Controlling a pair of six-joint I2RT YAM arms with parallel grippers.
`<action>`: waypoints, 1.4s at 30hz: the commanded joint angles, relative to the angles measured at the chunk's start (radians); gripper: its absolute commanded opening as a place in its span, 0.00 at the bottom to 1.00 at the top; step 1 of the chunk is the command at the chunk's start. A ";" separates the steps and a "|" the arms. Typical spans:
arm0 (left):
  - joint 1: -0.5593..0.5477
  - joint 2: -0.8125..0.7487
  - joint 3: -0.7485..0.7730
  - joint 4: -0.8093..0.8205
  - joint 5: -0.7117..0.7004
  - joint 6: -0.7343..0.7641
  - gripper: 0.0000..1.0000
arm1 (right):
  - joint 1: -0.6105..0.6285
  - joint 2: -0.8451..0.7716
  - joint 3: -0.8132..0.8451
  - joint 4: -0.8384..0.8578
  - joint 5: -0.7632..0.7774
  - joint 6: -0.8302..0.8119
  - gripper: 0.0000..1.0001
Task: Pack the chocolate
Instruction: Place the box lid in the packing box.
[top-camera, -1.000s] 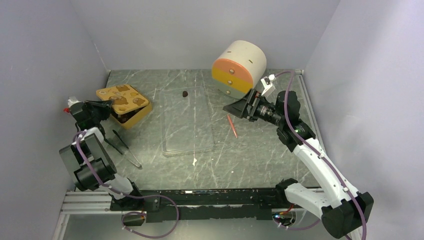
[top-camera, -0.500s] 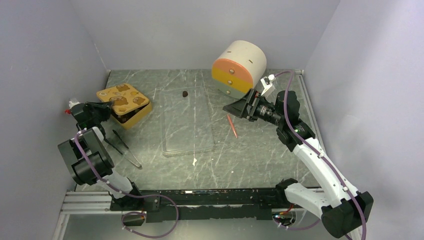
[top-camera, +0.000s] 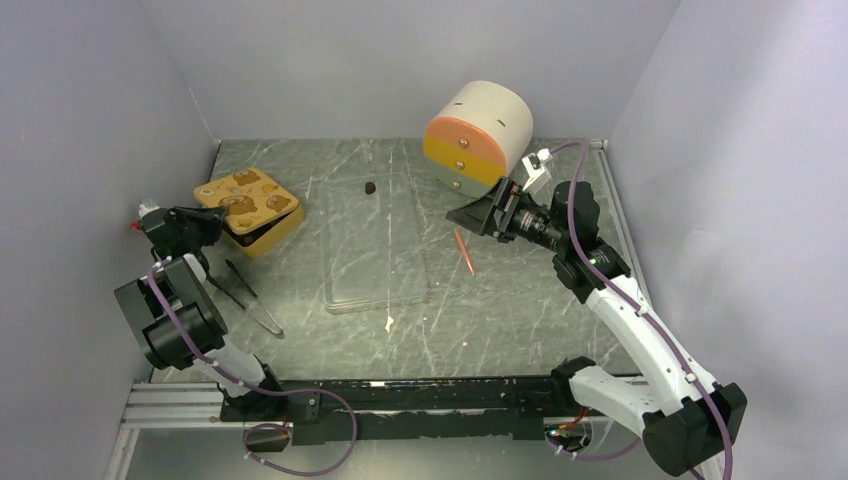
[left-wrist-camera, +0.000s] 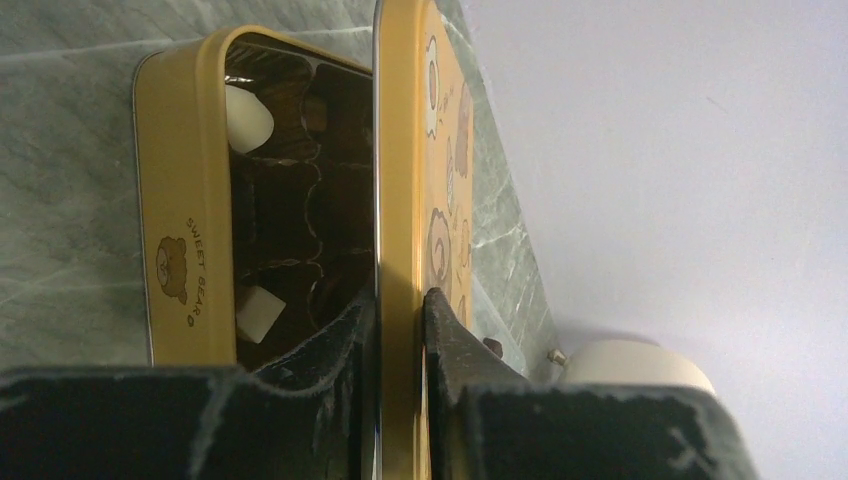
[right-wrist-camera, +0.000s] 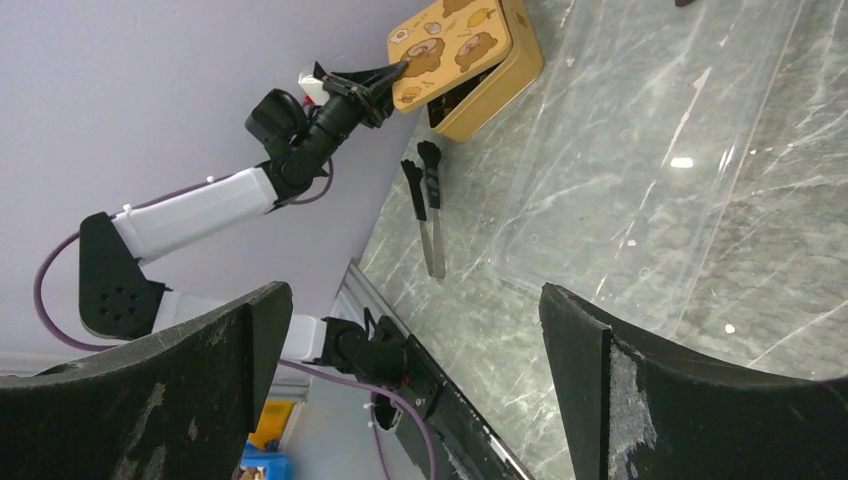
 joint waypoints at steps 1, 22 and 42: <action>0.012 0.027 0.017 -0.094 0.021 0.076 0.12 | 0.004 -0.009 0.050 0.012 0.016 -0.016 1.00; 0.029 0.065 -0.044 0.254 0.126 -0.112 0.11 | 0.004 -0.020 0.047 -0.004 0.036 -0.018 1.00; 0.040 0.052 0.083 -0.233 -0.030 0.184 0.52 | 0.004 -0.014 0.046 0.001 0.031 -0.011 1.00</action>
